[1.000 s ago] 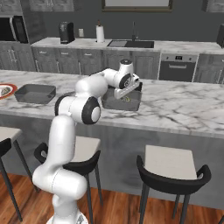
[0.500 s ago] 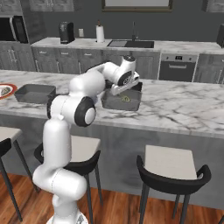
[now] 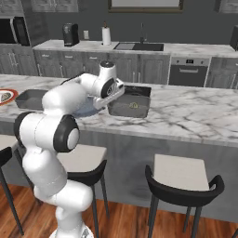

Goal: Place two dumplings into each of the tupperware containers and then place the containers in the fridge.

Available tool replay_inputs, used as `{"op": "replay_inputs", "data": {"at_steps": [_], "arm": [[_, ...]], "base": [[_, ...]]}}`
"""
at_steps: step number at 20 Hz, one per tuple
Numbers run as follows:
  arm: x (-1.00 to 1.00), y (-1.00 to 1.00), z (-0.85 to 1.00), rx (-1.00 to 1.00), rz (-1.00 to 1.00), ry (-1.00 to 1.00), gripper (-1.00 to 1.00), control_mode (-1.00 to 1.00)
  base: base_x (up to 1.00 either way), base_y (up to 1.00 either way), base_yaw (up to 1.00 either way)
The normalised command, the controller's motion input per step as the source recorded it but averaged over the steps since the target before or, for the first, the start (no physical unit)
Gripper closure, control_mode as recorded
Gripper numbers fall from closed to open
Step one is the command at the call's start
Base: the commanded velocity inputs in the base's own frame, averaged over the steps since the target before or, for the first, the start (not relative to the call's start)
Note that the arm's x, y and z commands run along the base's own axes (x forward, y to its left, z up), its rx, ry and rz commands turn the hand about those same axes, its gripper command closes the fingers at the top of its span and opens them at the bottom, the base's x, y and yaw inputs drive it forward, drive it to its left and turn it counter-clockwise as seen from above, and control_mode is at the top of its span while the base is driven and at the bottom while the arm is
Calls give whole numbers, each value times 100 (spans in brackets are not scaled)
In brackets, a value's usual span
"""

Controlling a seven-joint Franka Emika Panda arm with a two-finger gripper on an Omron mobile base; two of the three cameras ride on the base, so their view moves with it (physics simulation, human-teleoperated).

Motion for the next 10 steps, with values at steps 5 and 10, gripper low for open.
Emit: {"op": "replay_inputs", "data": {"at_steps": [5,10], "arm": [[-80,85,30,0,-5,5,-100,-100],[-6,84,12,3,-18,22,-100,-100]], "base": [[0,0,0],[0,0,0]]}}
